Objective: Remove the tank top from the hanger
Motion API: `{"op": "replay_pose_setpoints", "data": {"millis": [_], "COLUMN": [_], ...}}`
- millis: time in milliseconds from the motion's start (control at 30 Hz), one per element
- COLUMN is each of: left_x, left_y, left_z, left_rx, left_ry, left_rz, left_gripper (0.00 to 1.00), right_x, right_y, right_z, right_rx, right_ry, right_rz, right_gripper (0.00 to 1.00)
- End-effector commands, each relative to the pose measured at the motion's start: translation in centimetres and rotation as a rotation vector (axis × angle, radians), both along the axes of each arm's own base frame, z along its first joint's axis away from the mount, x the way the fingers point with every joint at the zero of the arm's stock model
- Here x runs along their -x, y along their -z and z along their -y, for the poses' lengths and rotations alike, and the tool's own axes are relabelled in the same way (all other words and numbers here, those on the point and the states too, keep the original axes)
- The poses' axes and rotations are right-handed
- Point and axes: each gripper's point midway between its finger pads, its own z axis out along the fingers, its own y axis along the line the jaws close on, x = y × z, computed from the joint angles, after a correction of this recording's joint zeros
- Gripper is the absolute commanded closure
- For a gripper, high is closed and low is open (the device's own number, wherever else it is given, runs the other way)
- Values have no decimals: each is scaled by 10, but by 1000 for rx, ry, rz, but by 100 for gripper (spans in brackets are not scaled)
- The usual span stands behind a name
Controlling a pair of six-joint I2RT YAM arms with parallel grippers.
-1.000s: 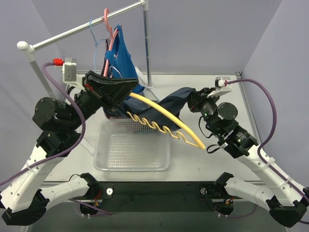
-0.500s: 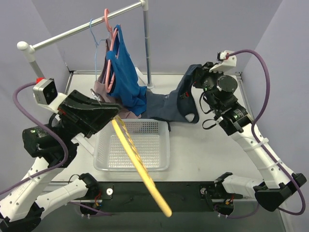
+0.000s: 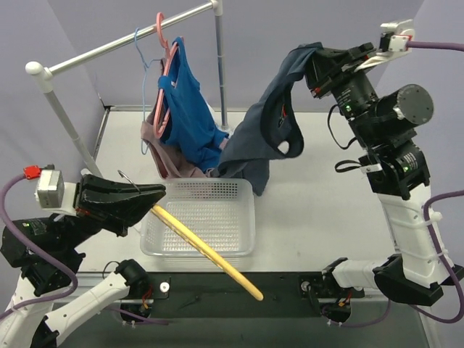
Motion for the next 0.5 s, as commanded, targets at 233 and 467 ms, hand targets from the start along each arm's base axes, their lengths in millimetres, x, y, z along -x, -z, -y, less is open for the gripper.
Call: {"op": "replay_pose_setpoints", "data": {"millis": [233,467], "left_x": [-32,-22], "left_y": [103,123], "left_z": [-5,-20], "left_rx": [-347,-386], "left_ry": [-229,-271], "left_rz": [9,69], "left_gripper": [100,100], "right_x": [72,88], "right_y": [-142,-152], "right_z": [9,-23], "right_rx": [-152,-178], "right_ry": [-131,-253], "right_rz": [441,492], "right_gripper": [100,100]}}
